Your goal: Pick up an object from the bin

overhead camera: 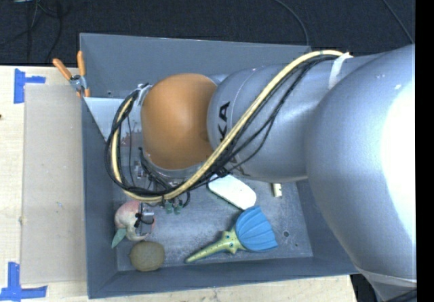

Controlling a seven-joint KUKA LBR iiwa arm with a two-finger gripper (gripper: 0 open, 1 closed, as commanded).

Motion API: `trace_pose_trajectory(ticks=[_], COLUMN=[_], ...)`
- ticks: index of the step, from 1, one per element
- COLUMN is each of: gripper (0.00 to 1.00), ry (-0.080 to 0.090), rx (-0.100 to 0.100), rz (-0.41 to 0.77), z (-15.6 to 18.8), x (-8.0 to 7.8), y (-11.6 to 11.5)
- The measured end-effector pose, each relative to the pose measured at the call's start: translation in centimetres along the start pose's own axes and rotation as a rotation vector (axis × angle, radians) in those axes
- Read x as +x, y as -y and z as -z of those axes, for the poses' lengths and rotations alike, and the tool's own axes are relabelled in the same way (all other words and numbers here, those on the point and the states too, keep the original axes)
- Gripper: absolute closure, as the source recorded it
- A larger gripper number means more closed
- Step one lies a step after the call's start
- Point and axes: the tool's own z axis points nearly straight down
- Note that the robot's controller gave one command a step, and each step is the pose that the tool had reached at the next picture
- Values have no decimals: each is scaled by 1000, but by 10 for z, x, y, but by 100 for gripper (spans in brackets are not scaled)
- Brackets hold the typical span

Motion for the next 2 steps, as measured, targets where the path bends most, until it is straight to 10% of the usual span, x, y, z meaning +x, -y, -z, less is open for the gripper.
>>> trace_pose_trajectory(ticks=[1, 2], gripper=[0, 0], ry=[7, 1], rx=[-2, -4], rz=[-6, -44], z=[5, -70], x=[-2, -10], y=[2, 0])
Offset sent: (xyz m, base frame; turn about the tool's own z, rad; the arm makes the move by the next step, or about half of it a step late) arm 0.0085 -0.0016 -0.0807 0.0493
